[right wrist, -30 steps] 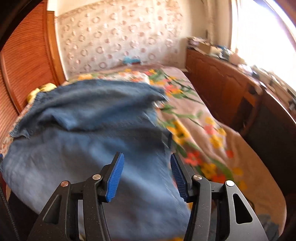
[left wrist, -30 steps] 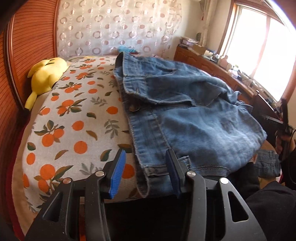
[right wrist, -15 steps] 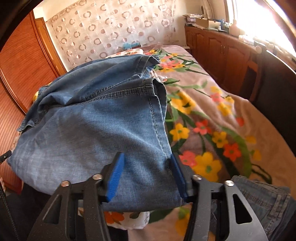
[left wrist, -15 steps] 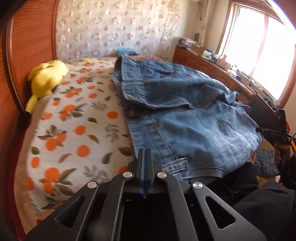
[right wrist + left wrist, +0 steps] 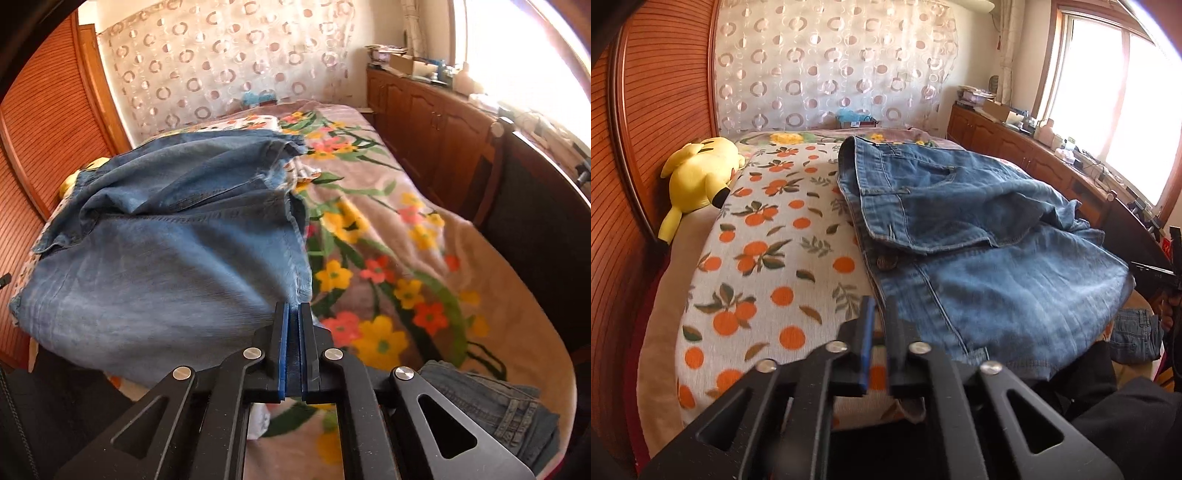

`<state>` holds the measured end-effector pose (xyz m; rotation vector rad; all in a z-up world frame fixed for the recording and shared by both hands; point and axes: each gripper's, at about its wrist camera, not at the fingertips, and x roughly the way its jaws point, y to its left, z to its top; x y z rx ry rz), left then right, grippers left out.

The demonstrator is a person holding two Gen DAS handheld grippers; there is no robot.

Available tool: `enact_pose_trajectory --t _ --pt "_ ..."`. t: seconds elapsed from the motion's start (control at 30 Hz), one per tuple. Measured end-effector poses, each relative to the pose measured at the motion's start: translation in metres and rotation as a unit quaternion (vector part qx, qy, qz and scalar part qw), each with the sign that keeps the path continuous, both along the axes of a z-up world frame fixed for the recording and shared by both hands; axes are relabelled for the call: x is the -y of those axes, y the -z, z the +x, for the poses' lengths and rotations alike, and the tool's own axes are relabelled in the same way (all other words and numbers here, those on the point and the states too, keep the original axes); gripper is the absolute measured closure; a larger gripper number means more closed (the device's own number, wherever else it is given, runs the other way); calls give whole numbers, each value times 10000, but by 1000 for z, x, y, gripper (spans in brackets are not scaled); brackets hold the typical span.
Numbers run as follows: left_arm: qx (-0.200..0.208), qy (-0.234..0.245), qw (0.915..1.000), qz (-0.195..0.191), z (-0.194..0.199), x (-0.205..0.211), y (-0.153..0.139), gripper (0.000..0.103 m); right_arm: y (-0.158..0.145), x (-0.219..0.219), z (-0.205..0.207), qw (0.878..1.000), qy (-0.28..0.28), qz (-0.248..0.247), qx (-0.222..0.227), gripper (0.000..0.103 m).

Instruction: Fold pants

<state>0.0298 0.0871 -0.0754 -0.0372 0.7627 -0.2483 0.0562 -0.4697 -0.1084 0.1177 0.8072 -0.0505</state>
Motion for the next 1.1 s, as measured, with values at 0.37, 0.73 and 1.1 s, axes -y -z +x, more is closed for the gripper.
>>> enact_pose_trajectory --t 0.37,0.73,1.1 --pt "305 122 9989 334 72 12 -18 51 -41 -14 59 9978 15 -110 655 77" --pt "164 276 9991 293 173 40 -19 30 -40 -25 165 9970 -471 -126 596 53" --pt "-121 309 9984 466 250 55 -2 30 -13 -9 254 9979 -624 -100 107 53"
